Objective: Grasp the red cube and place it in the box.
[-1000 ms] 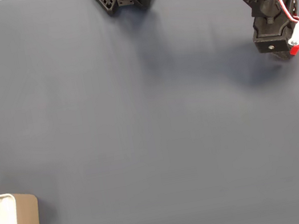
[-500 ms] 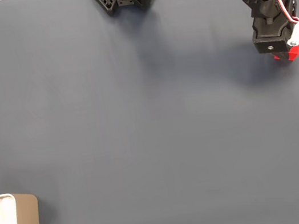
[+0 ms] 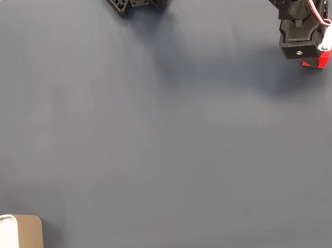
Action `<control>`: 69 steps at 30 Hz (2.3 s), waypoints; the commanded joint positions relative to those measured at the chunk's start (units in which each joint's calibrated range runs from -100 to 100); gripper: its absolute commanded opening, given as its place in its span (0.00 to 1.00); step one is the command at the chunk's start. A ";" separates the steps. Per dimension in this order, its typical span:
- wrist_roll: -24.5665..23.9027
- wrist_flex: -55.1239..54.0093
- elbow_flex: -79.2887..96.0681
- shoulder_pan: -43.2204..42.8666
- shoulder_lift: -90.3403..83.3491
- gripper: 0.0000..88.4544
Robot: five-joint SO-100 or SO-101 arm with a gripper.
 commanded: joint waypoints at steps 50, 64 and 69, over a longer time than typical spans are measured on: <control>-2.54 15.95 -13.10 38.99 -24.31 0.04; -2.93 16.19 -21.95 52.06 -18.33 0.04; -3.08 16.19 -28.25 55.40 -13.57 0.04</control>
